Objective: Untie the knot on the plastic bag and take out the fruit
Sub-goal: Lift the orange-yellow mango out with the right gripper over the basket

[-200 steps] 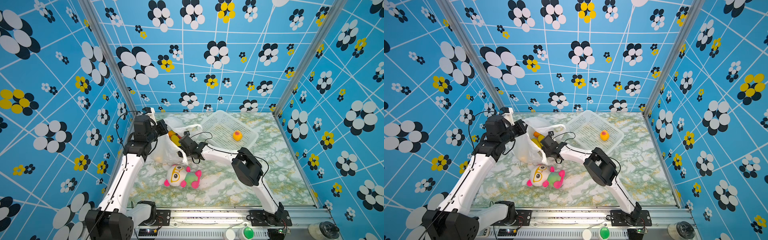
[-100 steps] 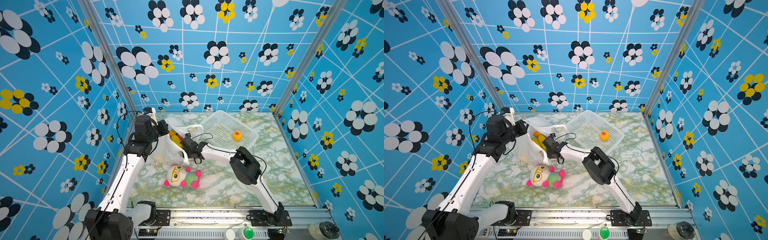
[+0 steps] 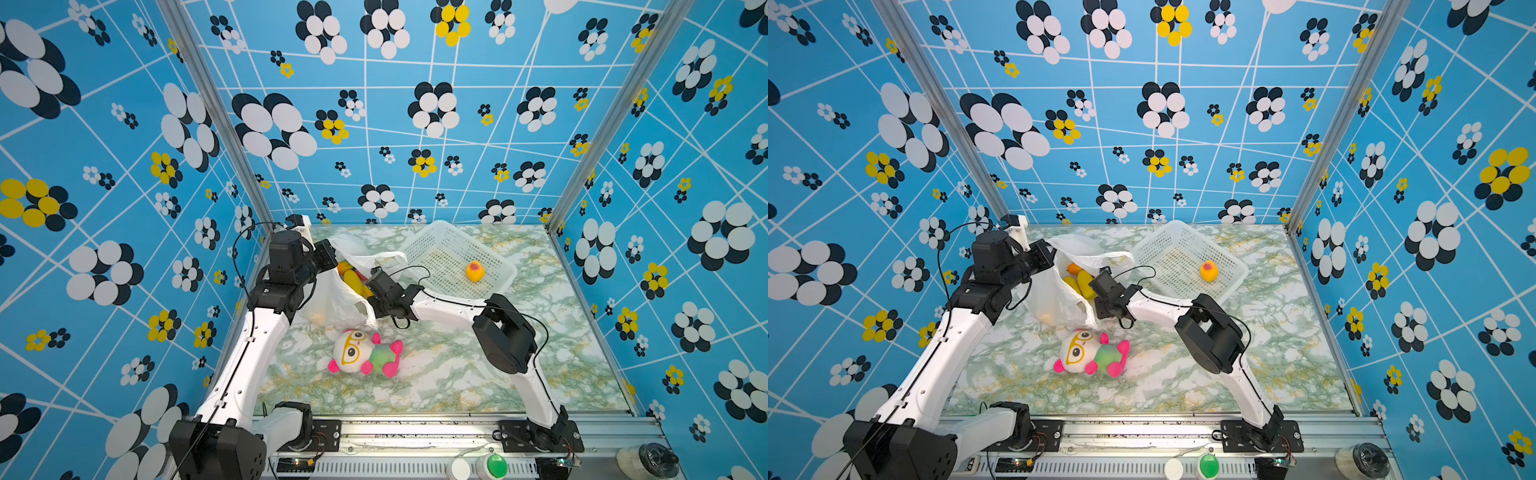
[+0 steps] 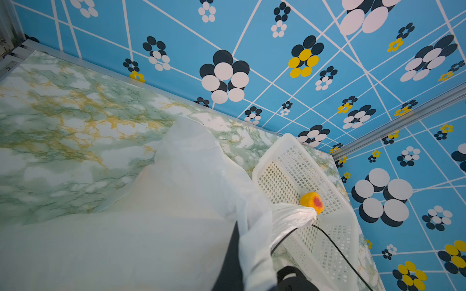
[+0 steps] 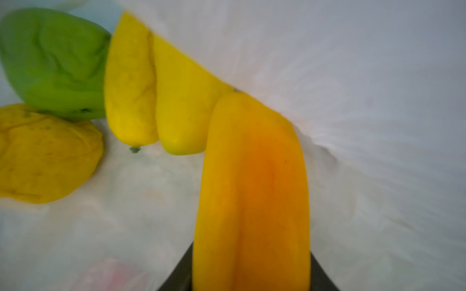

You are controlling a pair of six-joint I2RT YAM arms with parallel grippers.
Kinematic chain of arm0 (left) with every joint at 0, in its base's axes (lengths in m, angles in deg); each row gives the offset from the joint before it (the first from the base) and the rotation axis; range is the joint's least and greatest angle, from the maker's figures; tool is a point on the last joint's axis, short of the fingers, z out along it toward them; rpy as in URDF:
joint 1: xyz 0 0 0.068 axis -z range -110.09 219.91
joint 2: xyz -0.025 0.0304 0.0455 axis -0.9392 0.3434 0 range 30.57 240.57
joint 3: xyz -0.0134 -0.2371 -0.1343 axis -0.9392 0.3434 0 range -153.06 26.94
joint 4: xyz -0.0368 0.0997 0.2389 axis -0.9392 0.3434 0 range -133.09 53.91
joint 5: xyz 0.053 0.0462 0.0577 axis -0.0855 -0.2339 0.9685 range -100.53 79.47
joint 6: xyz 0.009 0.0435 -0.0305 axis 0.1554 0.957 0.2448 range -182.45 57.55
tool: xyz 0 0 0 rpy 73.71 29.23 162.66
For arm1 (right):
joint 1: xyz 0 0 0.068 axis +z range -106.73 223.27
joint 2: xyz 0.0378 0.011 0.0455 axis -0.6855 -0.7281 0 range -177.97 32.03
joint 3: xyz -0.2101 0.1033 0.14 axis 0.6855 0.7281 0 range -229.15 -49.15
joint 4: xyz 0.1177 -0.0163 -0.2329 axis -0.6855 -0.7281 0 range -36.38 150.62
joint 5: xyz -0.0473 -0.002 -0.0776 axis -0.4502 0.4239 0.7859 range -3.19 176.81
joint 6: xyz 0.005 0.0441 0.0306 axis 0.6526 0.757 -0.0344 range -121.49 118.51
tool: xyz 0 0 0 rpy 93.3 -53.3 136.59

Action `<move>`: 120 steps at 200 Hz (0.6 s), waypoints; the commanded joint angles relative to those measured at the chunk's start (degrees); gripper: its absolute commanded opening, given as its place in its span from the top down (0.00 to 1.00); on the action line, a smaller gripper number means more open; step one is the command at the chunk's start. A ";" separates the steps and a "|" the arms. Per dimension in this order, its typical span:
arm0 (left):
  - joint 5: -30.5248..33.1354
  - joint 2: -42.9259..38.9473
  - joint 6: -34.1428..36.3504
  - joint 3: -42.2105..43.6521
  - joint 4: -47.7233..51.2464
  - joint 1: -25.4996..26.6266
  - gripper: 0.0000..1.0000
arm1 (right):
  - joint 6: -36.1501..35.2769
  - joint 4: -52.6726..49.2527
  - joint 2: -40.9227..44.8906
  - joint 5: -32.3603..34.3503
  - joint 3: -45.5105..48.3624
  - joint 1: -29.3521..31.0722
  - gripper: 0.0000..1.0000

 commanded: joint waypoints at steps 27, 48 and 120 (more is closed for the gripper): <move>0.59 -0.96 0.45 0.62 -0.60 0.48 1.00 | -3.63 12.33 11.42 -2.72 9.74 0.07 0.57; 0.60 -0.87 0.55 0.60 -0.60 0.49 1.00 | -4.53 15.48 14.38 -3.85 13.73 0.07 0.59; 1.69 -1.25 0.94 0.42 -0.11 0.53 1.00 | -12.28 23.51 31.49 6.50 29.72 -0.01 0.65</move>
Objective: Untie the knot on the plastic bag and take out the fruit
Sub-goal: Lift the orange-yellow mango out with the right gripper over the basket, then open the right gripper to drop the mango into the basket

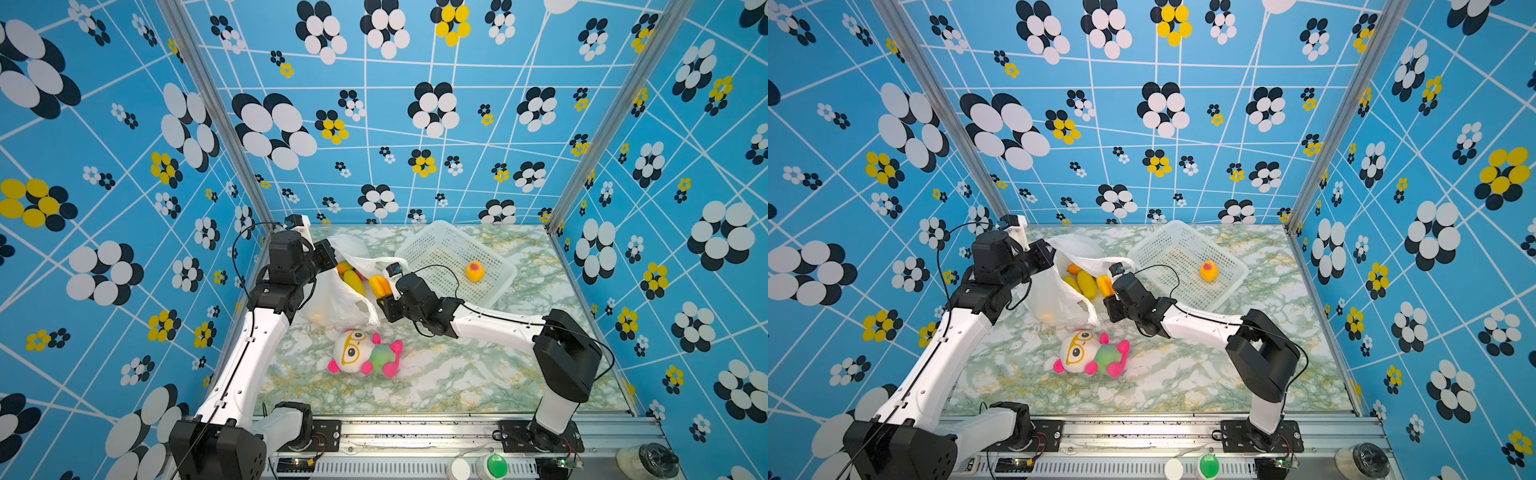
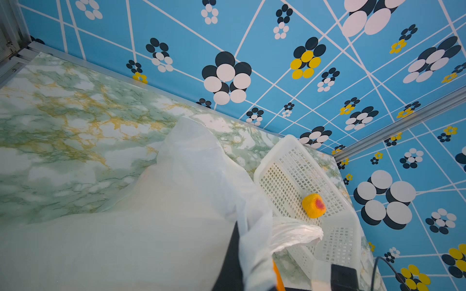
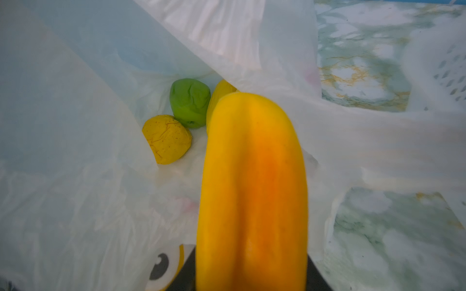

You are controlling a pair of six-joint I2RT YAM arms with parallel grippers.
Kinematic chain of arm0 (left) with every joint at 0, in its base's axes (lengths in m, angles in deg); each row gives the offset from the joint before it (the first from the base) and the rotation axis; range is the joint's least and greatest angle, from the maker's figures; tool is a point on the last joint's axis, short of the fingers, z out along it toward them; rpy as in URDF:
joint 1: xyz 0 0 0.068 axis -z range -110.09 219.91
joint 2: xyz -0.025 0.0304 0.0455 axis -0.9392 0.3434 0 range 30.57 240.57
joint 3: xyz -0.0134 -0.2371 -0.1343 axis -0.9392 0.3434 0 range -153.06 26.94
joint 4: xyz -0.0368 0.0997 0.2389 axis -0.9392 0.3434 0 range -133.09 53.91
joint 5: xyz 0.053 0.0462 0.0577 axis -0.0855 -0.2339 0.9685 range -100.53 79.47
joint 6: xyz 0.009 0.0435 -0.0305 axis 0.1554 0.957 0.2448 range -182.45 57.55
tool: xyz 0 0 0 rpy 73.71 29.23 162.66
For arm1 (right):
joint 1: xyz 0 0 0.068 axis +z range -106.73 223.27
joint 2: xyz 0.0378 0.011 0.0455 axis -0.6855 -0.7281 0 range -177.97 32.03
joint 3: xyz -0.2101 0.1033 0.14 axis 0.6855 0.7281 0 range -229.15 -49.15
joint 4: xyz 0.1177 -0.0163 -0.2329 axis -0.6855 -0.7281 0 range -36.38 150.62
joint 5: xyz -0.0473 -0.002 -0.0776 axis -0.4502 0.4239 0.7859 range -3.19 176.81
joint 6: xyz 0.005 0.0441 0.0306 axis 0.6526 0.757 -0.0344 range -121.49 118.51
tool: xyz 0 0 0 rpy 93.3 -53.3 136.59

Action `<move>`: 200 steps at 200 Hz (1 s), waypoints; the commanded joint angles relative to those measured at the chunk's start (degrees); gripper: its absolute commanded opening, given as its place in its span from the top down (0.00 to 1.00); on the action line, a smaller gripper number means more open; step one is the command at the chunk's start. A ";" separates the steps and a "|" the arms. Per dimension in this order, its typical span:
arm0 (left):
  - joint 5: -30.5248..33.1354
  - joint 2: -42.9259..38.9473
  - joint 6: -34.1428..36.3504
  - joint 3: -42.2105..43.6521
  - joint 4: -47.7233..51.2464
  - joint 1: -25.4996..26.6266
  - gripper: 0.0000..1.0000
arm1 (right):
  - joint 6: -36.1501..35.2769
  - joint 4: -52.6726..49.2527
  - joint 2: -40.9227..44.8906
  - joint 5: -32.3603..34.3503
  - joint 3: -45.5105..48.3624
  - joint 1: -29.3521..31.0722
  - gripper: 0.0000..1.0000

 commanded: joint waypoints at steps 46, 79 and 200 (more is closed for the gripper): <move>1.35 -1.42 0.91 0.57 -0.16 0.54 1.00 | -6.77 10.76 21.15 26.19 14.56 -2.36 0.73; 1.35 -1.36 0.89 0.52 -0.17 0.54 1.00 | 6.08 4.97 24.86 33.42 18.22 -11.40 0.75; 1.11 -1.92 0.92 0.76 -0.16 0.54 1.00 | 18.45 -15.87 5.82 21.75 6.61 -31.19 0.74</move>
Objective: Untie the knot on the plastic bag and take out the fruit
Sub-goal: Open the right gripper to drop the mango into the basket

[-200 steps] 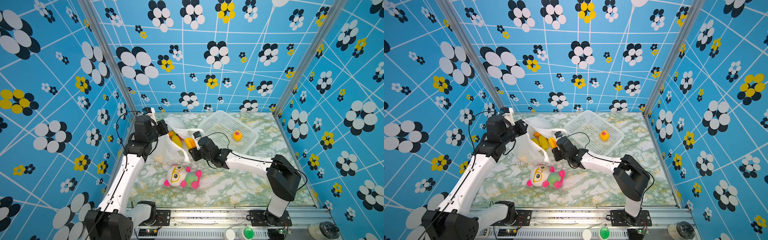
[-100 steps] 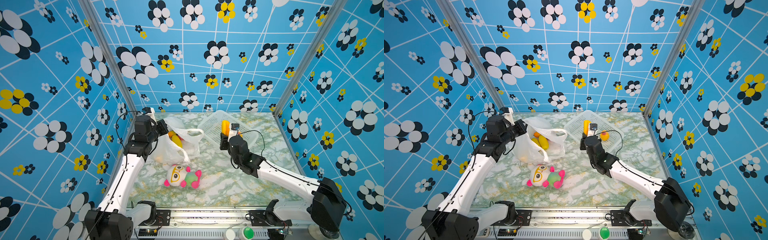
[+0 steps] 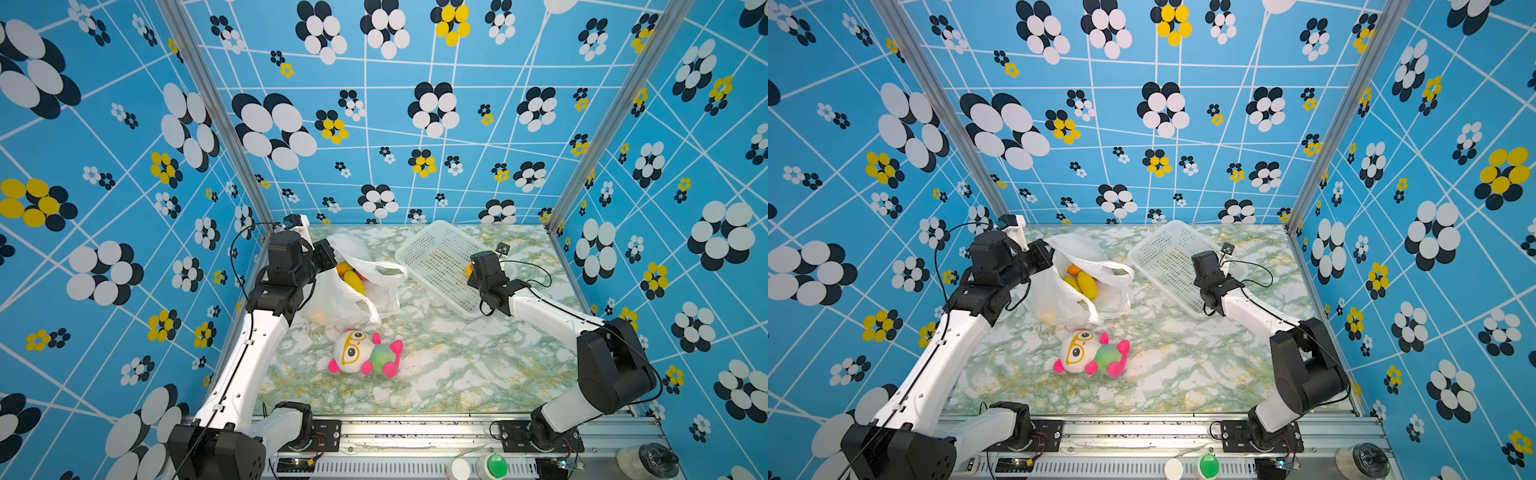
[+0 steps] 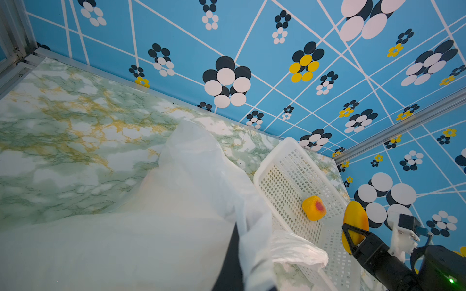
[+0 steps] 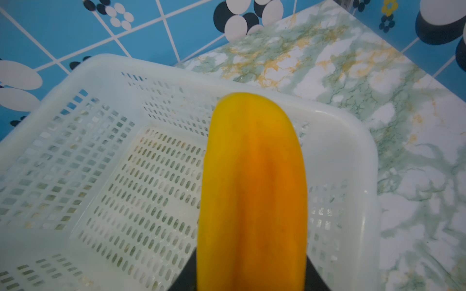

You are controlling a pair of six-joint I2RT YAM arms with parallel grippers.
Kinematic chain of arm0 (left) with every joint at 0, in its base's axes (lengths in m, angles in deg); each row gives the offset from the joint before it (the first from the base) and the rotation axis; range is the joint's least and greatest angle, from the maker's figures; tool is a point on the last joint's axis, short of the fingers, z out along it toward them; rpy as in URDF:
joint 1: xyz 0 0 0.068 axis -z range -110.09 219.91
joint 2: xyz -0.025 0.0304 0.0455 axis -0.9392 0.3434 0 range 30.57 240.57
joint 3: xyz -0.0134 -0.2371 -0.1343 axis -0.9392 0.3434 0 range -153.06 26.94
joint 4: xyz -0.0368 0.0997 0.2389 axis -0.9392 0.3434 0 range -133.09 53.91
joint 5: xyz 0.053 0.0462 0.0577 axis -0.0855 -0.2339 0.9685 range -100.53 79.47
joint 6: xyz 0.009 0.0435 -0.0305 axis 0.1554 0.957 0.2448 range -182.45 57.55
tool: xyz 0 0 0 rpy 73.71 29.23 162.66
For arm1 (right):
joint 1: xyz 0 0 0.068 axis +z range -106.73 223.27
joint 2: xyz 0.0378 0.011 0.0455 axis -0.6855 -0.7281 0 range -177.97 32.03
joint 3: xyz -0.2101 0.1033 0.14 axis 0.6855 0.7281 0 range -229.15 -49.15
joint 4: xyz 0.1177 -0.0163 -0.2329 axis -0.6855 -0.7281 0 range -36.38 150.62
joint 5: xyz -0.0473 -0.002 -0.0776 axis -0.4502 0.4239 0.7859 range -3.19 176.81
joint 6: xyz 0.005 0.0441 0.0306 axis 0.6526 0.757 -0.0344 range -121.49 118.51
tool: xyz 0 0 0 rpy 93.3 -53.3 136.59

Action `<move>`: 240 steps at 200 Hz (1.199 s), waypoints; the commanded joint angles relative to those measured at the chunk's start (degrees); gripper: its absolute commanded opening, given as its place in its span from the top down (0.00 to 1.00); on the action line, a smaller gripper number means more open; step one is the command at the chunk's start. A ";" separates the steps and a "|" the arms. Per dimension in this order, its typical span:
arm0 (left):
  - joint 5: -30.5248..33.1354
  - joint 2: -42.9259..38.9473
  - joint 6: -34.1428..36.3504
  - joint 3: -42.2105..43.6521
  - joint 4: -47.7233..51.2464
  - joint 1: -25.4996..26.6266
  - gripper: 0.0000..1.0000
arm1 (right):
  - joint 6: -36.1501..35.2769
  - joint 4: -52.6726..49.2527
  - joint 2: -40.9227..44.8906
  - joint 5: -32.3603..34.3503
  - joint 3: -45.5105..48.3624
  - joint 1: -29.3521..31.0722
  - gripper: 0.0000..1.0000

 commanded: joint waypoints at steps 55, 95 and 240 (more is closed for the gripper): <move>0.53 -1.33 0.92 0.83 -0.19 0.28 1.00 | 2.27 -6.44 -6.74 -4.07 -4.52 -2.58 0.66; 0.62 -1.50 0.85 0.88 -0.09 0.28 1.00 | 2.58 -8.37 -9.41 -4.58 -6.58 -2.83 0.53; 0.62 -1.59 0.96 0.86 -0.10 0.28 1.00 | -2.59 -0.87 -0.25 -7.43 -1.41 -2.08 0.27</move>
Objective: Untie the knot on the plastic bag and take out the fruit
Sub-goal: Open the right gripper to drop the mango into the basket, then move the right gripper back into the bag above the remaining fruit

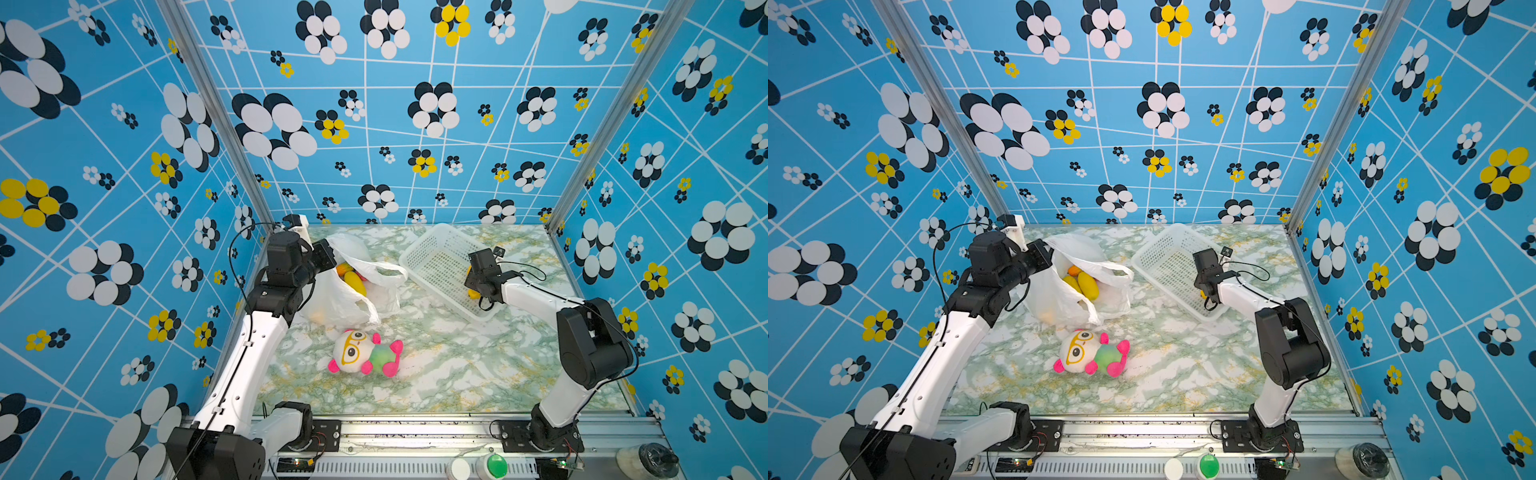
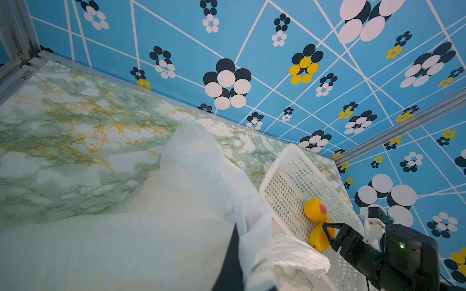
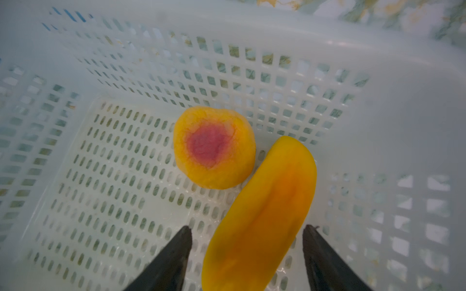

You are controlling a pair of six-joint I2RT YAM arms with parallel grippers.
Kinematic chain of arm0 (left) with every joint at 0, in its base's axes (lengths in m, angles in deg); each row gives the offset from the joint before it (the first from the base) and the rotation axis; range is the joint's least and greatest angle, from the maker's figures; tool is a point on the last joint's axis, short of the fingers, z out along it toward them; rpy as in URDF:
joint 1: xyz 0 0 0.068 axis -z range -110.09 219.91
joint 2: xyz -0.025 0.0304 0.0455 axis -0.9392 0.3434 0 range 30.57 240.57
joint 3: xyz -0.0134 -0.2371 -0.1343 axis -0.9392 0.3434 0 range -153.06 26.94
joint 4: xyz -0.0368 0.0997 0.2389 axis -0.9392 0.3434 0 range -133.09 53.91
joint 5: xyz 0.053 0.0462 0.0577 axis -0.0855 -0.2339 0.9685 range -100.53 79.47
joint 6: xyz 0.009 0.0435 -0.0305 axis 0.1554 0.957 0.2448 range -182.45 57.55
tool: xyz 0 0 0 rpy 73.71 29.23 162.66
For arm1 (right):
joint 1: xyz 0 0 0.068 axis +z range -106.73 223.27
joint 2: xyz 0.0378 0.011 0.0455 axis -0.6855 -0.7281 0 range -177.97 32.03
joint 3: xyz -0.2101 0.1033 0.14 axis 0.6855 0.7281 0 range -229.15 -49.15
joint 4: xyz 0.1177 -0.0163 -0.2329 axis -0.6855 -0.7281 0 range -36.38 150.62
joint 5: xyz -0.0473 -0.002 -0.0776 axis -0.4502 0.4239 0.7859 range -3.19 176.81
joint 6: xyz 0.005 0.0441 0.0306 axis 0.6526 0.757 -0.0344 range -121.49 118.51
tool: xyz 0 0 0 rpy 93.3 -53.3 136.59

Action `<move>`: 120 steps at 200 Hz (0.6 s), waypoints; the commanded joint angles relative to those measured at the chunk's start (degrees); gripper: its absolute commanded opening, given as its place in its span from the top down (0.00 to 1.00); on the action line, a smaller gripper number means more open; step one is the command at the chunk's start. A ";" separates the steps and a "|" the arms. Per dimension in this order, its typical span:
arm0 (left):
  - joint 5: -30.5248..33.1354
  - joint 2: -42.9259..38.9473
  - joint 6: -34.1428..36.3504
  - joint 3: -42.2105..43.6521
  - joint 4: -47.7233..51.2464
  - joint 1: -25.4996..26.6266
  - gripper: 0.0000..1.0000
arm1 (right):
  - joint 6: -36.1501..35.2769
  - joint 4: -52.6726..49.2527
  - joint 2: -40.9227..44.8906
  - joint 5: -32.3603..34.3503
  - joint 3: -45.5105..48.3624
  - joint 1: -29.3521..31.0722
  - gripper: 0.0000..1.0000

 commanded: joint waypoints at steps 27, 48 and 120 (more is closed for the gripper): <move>0.40 -1.14 1.04 0.50 -0.01 0.29 1.00 | -10.84 15.26 13.65 -2.01 9.42 4.07 0.25; 1.16 -1.14 1.32 0.47 0.22 0.28 1.00 | -17.20 26.50 17.89 -7.31 15.18 8.42 0.30; -0.24 0.26 0.81 1.06 -1.24 0.28 1.00 | -26.02 47.81 10.69 -15.61 11.49 32.27 0.46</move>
